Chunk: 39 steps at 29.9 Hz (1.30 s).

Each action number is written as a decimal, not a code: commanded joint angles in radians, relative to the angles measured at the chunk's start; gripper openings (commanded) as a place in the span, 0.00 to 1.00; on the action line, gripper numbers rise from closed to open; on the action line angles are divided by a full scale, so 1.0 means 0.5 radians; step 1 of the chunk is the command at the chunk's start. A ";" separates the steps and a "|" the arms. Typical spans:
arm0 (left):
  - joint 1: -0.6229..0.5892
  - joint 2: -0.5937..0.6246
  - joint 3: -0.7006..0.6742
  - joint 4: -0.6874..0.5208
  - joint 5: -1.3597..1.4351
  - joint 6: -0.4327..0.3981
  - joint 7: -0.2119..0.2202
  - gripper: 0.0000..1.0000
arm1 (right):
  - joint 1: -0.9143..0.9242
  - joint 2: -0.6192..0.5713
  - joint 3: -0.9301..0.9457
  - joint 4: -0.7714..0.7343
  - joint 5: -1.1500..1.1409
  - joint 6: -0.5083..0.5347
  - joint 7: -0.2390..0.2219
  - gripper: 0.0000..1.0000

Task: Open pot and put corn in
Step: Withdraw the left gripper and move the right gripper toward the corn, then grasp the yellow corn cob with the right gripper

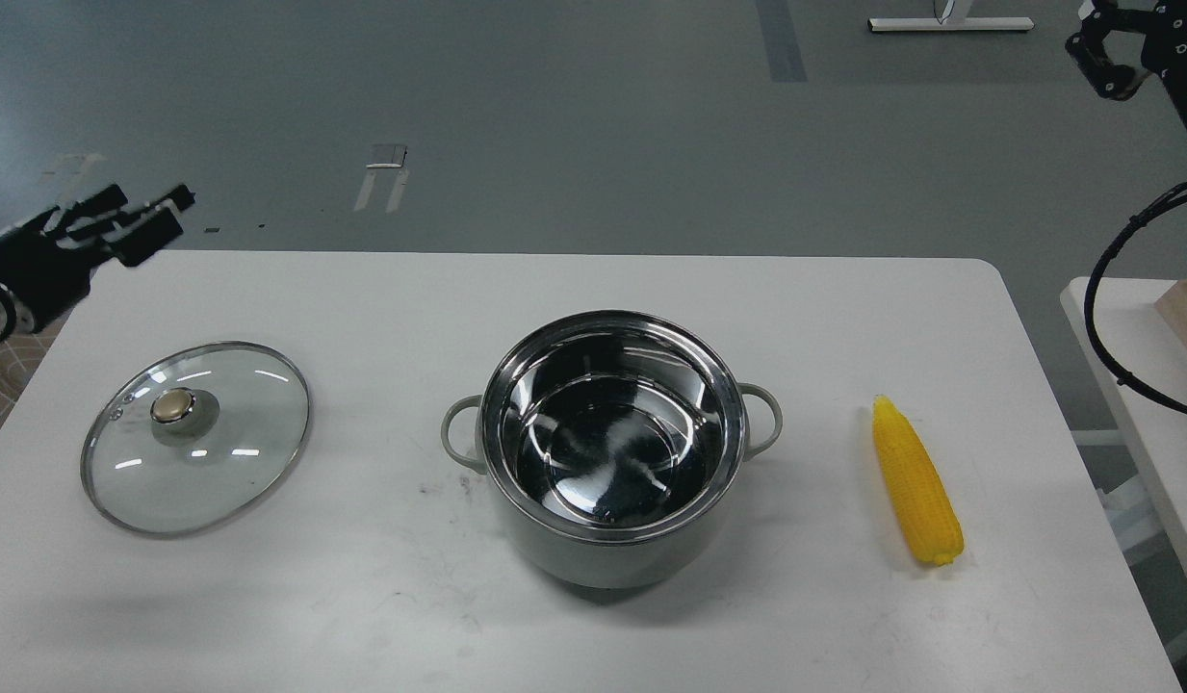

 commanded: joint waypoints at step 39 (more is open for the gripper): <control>-0.358 -0.635 -0.758 0.361 -1.998 -1.041 0.173 0.98 | -0.882 -0.484 -1.180 1.005 -2.478 0.000 -0.006 0.99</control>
